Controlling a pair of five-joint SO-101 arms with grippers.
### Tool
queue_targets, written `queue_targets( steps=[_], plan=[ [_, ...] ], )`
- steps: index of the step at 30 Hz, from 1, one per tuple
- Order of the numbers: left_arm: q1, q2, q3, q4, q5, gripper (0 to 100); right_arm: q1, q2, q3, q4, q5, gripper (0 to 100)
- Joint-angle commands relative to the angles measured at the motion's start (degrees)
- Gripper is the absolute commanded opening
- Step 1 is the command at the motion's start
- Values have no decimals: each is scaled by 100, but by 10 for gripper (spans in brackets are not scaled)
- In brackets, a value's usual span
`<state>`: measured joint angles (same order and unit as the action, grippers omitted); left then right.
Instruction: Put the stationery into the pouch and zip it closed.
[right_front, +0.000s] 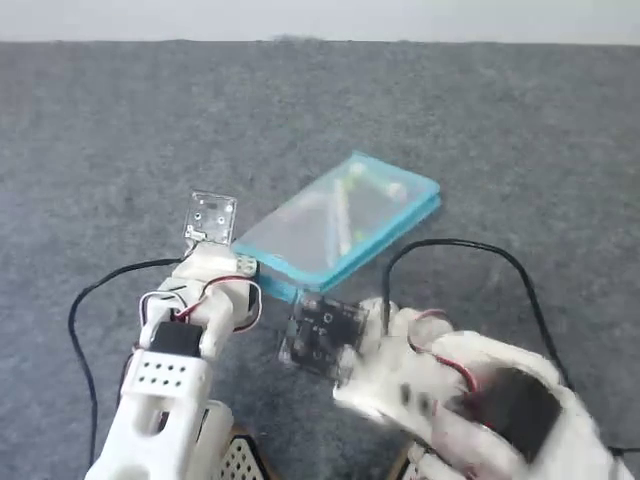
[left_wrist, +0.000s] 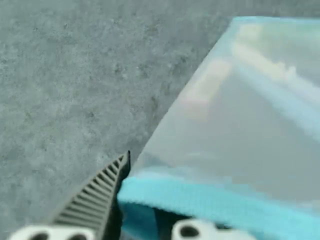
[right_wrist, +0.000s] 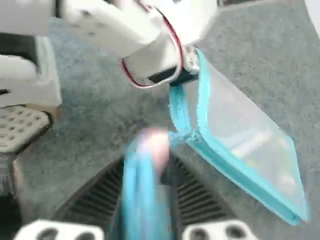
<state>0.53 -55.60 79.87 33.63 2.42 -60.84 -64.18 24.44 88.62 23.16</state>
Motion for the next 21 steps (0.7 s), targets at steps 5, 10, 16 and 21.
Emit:
queue_targets(
  steps=[5, 10, 16, 21],
  plan=[
    [-35, 352, -356, -70, -9, 9, -804, -198, -958, 163, 185, 7],
    [-35, 932, -585, -237, -18, 9, -567, -136, -844, 110, 149, 7],
    [-132, 659, -532, -246, 0, 9, 1437, -119, 862, -558, -9, 37],
    [-167, -105, -189, -237, 0, 9, 2712, 541, 1908, -2026, -1160, 160]
  ],
)
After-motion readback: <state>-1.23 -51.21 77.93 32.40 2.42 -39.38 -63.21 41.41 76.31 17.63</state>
